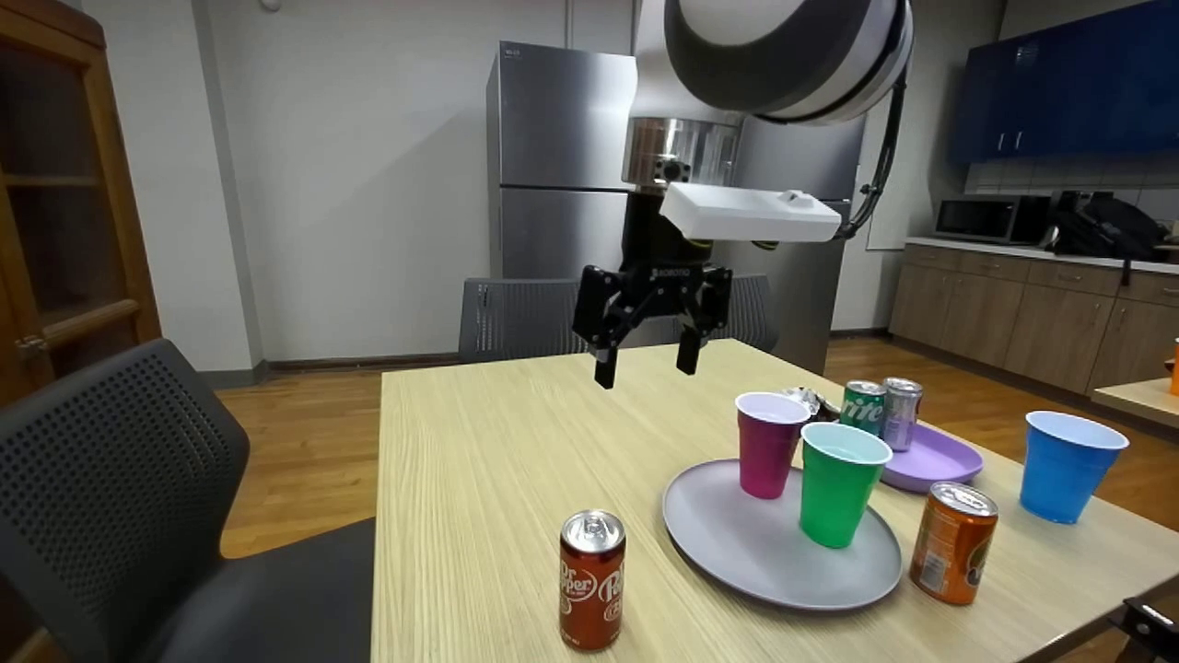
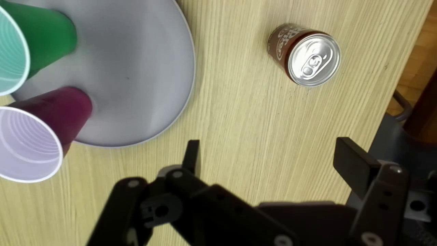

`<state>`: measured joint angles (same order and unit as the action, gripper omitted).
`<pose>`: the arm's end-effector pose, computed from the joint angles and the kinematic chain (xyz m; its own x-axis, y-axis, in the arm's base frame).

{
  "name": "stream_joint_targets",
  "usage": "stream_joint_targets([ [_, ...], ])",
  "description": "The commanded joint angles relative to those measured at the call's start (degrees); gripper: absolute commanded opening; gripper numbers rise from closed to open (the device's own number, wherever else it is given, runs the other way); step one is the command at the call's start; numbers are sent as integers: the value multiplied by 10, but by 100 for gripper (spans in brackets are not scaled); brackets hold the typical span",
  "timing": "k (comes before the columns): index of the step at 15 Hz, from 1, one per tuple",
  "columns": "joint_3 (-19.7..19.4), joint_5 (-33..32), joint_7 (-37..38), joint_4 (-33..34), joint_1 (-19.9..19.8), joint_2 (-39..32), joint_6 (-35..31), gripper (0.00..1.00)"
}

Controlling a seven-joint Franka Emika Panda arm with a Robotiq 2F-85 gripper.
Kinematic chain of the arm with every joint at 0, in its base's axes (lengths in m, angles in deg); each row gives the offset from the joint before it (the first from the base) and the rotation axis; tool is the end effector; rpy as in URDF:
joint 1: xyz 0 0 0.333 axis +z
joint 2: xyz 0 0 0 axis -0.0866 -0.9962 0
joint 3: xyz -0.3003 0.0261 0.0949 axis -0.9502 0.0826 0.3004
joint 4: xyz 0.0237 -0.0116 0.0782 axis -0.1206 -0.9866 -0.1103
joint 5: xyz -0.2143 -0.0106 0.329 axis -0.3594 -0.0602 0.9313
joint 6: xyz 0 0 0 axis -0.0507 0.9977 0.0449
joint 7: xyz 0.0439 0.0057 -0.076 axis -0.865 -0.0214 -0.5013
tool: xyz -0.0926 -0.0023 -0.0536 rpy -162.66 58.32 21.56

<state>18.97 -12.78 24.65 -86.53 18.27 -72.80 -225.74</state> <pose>0.4484 0.2157 0.3167 0.9789 0.1755 0.1048 0.1772 -0.9842 -0.0067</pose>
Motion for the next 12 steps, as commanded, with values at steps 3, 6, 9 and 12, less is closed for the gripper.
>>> stream_joint_targets([
  [3,15,-11,-2,57,18,-61,29,100],
  [6,14,-25,1,84,31,-101,29,100],
  [9,11,-38,-1,111,45,-139,30,100],
  [12,9,-43,-5,134,58,-174,35,100],
])
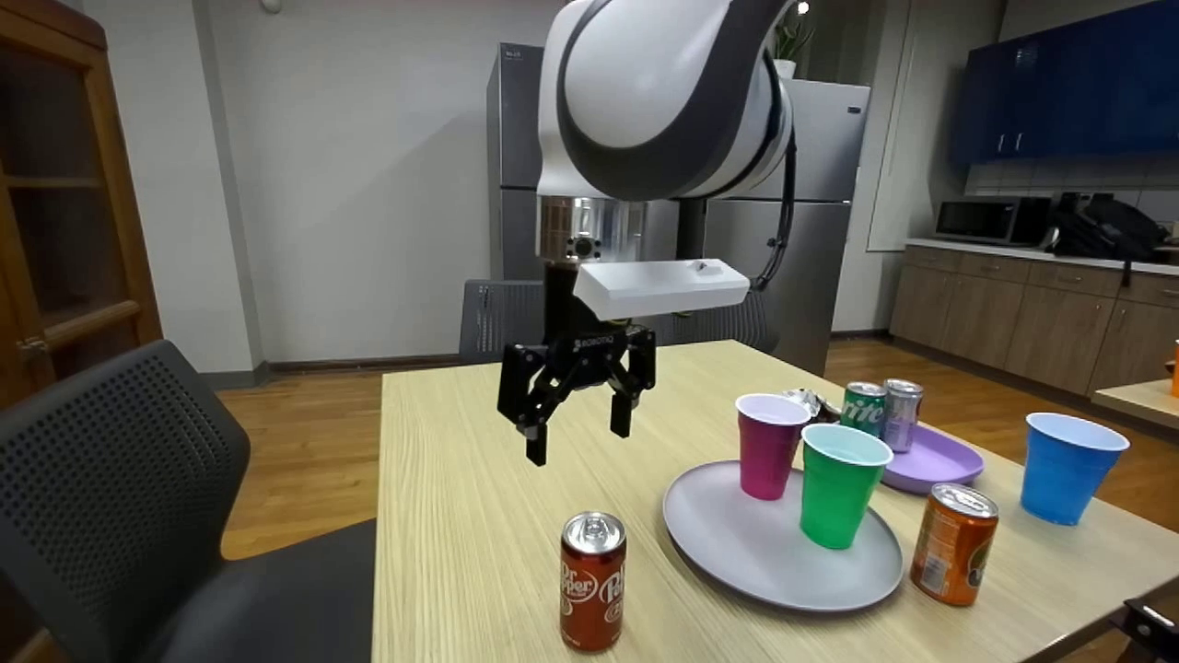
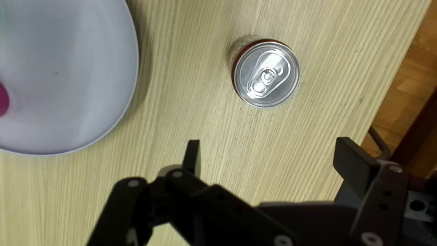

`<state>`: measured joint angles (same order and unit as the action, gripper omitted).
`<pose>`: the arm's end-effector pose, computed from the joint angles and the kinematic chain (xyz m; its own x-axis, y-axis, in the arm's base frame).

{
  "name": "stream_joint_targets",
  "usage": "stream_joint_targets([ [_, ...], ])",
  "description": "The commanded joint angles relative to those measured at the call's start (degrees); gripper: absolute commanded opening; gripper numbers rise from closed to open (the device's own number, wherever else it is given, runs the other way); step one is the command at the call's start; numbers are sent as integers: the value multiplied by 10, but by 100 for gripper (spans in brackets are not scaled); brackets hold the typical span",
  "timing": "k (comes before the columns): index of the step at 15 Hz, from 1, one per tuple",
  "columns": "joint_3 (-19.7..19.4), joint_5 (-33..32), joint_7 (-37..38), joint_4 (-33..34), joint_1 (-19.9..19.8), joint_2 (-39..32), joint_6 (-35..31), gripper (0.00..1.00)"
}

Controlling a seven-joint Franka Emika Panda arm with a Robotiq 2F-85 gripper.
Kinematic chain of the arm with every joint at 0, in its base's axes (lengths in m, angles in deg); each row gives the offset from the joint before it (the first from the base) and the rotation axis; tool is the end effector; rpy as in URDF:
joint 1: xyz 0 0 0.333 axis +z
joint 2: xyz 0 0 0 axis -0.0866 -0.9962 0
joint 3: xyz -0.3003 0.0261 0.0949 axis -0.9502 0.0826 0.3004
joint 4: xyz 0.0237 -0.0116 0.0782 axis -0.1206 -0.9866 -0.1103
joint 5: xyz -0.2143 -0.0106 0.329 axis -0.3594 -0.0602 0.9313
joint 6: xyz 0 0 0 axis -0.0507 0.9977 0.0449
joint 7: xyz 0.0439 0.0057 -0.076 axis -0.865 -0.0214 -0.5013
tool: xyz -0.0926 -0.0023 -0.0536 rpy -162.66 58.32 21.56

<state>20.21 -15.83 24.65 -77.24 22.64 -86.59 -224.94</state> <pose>0.4628 0.2823 0.2586 0.9517 0.3066 0.0175 0.3067 -0.9518 -0.0069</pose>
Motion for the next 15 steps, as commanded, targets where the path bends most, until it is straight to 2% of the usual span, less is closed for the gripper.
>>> stream_joint_targets([
  [1,-4,-11,-7,49,18,-46,31,100],
  [7,-12,-12,-10,71,32,-90,28,100],
  [15,-21,-10,-10,60,36,-106,20,100],
])
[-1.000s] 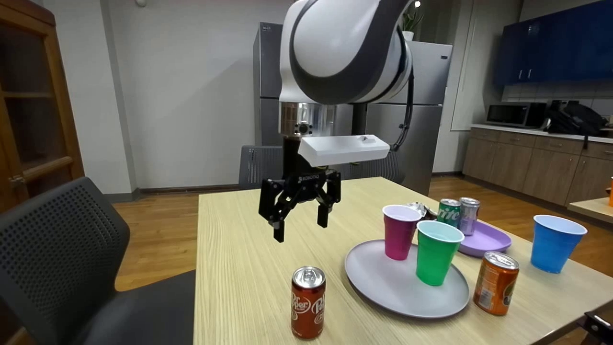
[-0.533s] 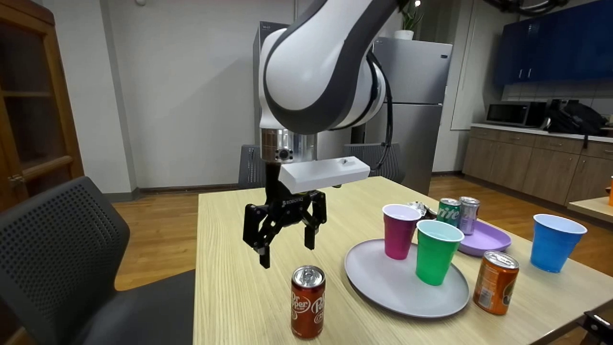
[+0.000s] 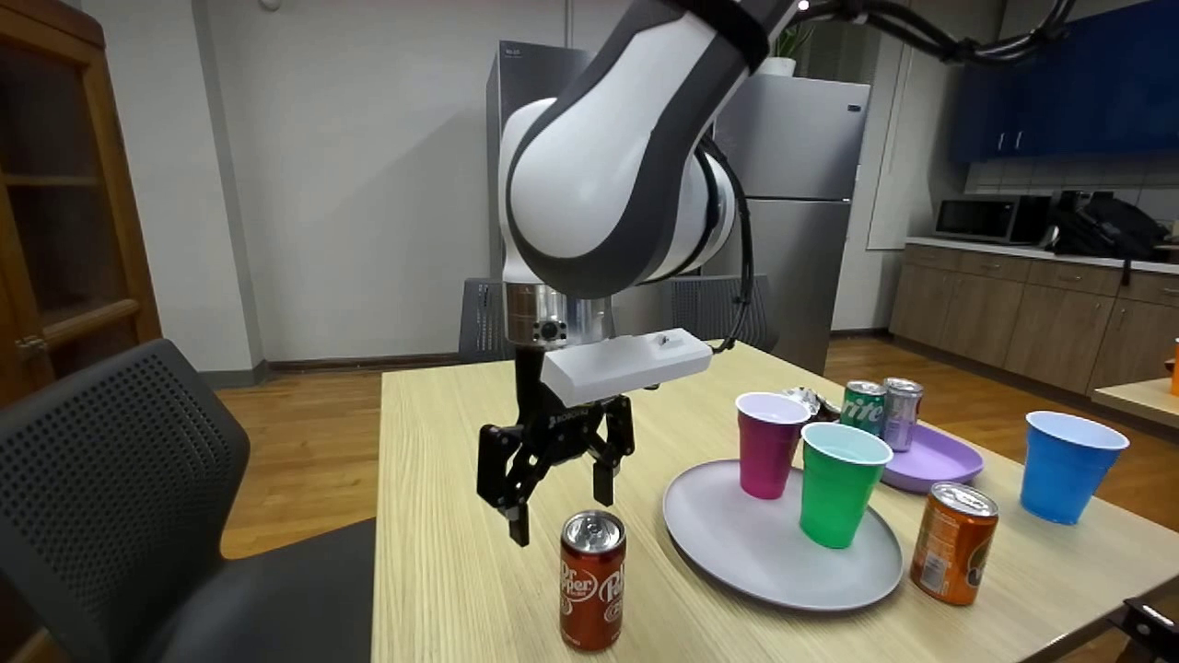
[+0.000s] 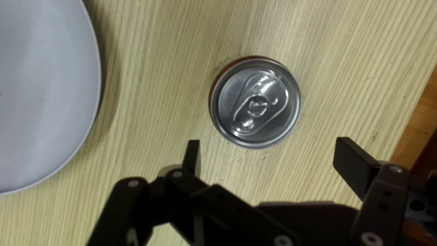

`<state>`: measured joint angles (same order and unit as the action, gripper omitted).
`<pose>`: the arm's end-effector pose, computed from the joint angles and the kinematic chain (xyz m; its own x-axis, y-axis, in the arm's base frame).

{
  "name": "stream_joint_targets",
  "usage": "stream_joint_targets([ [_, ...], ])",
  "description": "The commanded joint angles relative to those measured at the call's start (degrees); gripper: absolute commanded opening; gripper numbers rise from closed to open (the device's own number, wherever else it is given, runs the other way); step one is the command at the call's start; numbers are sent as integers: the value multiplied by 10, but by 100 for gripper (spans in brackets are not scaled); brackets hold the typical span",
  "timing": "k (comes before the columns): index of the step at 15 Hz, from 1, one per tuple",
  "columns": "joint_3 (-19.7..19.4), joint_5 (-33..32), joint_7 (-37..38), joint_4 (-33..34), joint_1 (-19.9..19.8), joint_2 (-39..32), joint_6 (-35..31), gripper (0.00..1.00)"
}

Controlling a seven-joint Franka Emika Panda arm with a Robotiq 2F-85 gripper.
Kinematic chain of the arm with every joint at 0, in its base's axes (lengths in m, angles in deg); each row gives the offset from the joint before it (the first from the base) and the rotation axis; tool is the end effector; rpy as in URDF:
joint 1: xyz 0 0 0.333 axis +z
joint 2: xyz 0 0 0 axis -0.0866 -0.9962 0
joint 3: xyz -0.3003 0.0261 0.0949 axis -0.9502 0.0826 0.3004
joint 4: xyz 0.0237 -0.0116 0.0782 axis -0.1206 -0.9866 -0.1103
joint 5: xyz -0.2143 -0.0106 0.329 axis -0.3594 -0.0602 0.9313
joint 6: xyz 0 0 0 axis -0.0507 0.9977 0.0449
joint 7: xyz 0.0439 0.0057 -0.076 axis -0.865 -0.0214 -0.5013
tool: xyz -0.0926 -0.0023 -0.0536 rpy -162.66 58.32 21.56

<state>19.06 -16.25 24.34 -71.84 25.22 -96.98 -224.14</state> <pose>0.4677 0.3030 0.1942 0.9386 0.3348 -0.0839 0.3350 -0.9422 -0.0120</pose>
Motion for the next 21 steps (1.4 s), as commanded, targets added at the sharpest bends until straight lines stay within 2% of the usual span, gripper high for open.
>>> stream_joint_targets([
  [1,-10,-6,-6,4,11,-2,12,100],
  [21,-8,6,-13,-45,3,12,1,100],
])
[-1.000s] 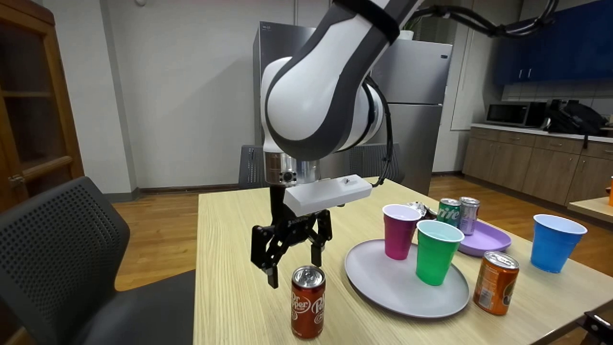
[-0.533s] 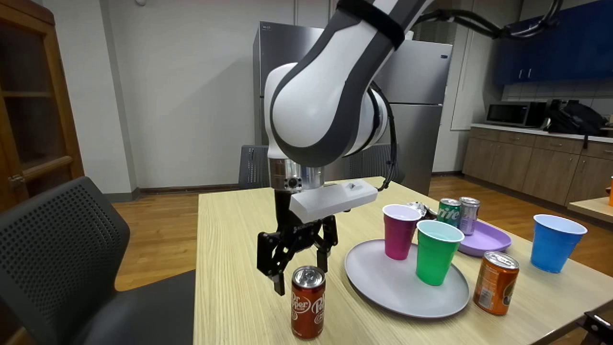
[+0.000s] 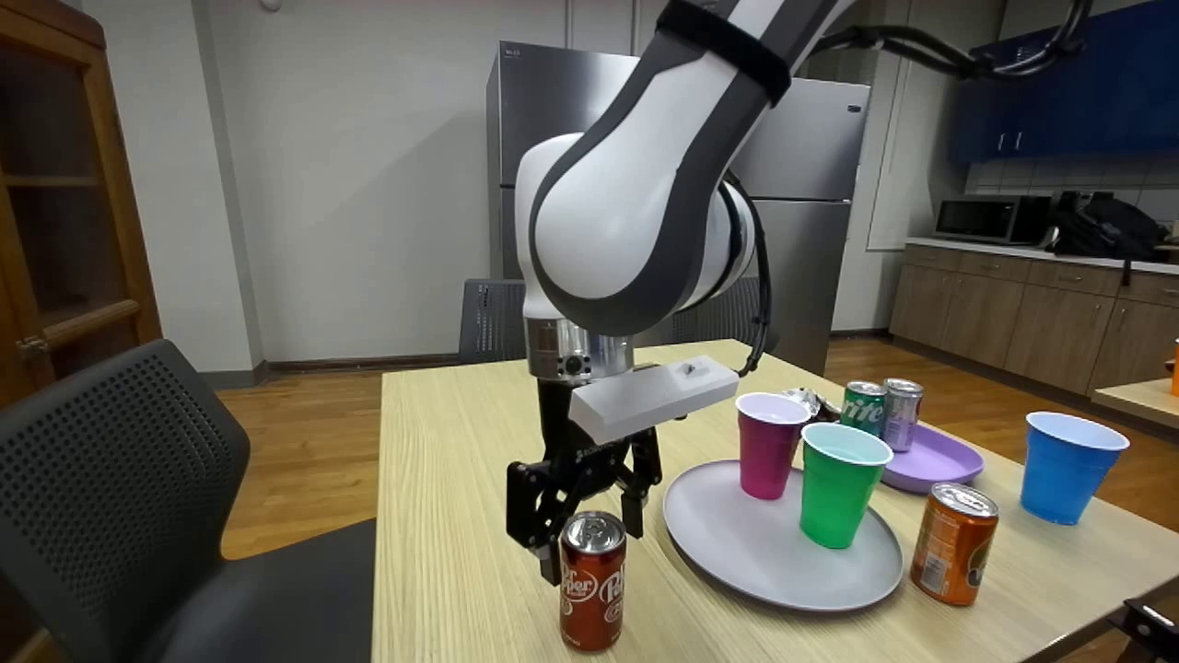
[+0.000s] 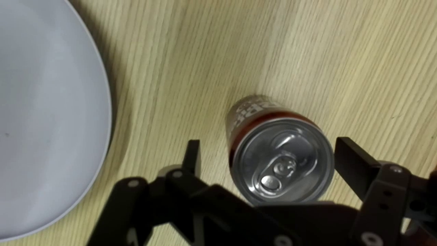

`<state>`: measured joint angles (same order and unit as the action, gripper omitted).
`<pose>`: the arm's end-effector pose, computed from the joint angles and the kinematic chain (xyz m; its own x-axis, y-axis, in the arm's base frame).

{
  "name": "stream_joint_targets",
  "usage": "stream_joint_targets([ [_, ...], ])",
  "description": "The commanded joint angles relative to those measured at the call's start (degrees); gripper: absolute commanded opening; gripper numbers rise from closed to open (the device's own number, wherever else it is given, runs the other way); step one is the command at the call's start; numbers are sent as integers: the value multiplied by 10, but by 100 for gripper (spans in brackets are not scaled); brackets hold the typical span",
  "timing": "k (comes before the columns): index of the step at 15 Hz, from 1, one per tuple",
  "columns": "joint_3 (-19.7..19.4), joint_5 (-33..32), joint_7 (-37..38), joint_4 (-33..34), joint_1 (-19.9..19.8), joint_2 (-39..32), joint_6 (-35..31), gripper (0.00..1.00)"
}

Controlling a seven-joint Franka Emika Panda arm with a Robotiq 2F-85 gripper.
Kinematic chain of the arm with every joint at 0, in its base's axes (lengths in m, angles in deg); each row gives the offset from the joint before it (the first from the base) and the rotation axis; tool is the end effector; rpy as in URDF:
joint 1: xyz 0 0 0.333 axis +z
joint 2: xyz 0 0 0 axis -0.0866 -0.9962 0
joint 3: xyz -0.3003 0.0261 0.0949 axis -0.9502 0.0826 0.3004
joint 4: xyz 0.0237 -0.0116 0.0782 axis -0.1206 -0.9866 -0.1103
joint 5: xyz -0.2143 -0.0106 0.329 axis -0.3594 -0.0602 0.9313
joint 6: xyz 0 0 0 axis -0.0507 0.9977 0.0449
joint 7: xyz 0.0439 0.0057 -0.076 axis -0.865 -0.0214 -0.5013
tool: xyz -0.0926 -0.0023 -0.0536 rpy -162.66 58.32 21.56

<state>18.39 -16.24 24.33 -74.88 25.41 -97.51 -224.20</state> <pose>0.4497 0.2887 0.1708 0.9336 0.3283 -0.1434 0.3322 -0.9432 0.0035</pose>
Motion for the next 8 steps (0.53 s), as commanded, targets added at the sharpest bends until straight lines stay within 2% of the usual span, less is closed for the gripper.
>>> stream_joint_targets([
  [1,-1,6,-13,-17,1,19,2,100],
  [4,-1,6,-12,-20,1,20,1,100],
  [5,-1,8,-11,-20,1,19,-1,75],
  [6,0,8,-11,-20,1,19,-1,74],
  [8,0,9,-11,-19,1,19,-2,58],
])
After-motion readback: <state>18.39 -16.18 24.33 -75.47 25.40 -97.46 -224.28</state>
